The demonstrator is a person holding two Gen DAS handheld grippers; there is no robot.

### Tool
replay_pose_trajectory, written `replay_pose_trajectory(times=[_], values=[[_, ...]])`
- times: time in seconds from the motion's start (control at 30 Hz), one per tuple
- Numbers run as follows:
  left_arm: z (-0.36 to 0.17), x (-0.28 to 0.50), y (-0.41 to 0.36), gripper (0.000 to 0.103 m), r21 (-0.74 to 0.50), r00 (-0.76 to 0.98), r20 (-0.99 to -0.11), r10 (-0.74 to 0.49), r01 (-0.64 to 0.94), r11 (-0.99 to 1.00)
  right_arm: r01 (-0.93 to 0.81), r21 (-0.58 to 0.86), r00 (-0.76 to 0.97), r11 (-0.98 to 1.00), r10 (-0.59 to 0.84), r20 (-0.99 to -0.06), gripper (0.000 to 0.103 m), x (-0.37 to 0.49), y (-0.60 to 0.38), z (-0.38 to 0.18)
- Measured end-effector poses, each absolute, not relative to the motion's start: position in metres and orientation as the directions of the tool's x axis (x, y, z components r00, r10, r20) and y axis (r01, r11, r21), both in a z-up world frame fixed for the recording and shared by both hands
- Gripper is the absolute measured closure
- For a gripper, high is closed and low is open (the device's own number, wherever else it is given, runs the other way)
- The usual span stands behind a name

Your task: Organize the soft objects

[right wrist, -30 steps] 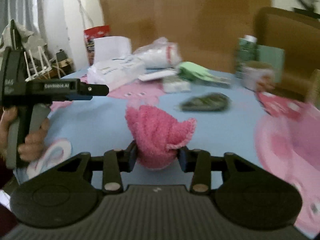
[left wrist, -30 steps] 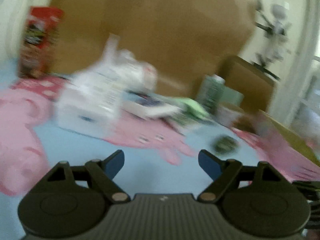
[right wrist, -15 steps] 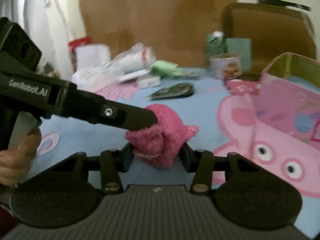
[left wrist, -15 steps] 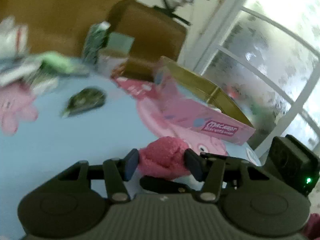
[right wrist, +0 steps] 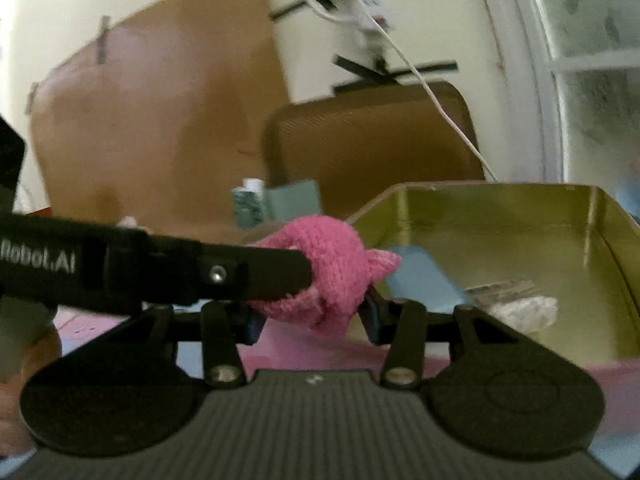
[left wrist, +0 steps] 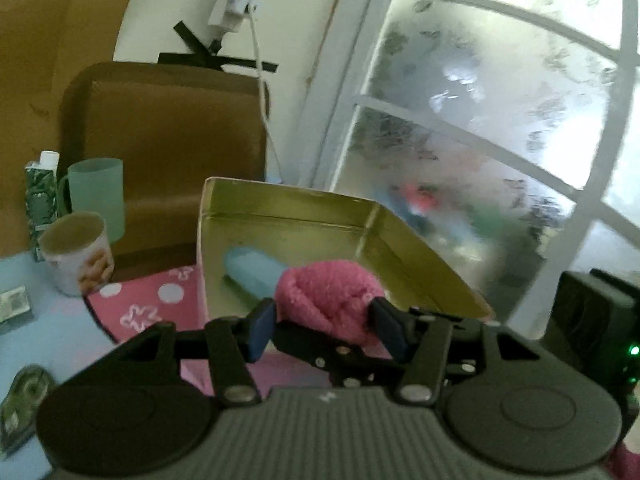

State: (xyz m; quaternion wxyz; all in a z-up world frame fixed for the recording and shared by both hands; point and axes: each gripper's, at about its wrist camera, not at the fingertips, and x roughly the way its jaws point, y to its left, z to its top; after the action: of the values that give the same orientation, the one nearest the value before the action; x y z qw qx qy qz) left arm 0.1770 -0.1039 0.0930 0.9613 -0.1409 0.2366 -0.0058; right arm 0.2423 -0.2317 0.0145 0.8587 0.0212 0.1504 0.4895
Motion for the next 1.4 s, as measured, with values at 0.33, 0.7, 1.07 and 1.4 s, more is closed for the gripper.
replay_pose_trajectory(times=[0.33, 0.7, 1.07, 1.4], values=[[0.084, 0.169, -0.094, 0.034, -0.183, 0.892, -0.446, 0.077, -0.175, 0.967, -0.752, 0.244, 0.554, 0.612, 0.788, -0.269, 0.025, 0.27, -0.234, 0.007], [0.041, 0.067, -0.035, 0.034, -0.144, 0.823, -0.511, 0.247, -0.365, 0.92, -0.798, 0.231, 0.525, 0.557, 0.83, -0.188, 0.074, 0.228, -0.228, 0.012], [0.009, -0.039, 0.062, 0.034, -0.233, 0.705, -0.529, 0.472, -0.656, 0.718, -0.964, 0.083, 0.214, 0.253, 0.922, -0.324, 0.07, 0.174, -0.083, 0.024], [0.012, -0.037, 0.055, 0.034, -0.228, 0.732, -0.484, 0.48, -0.634, 0.739, -0.966, -0.212, 0.238, 0.15, 0.84, -0.488, 0.08, 0.149, 0.07, 0.007]])
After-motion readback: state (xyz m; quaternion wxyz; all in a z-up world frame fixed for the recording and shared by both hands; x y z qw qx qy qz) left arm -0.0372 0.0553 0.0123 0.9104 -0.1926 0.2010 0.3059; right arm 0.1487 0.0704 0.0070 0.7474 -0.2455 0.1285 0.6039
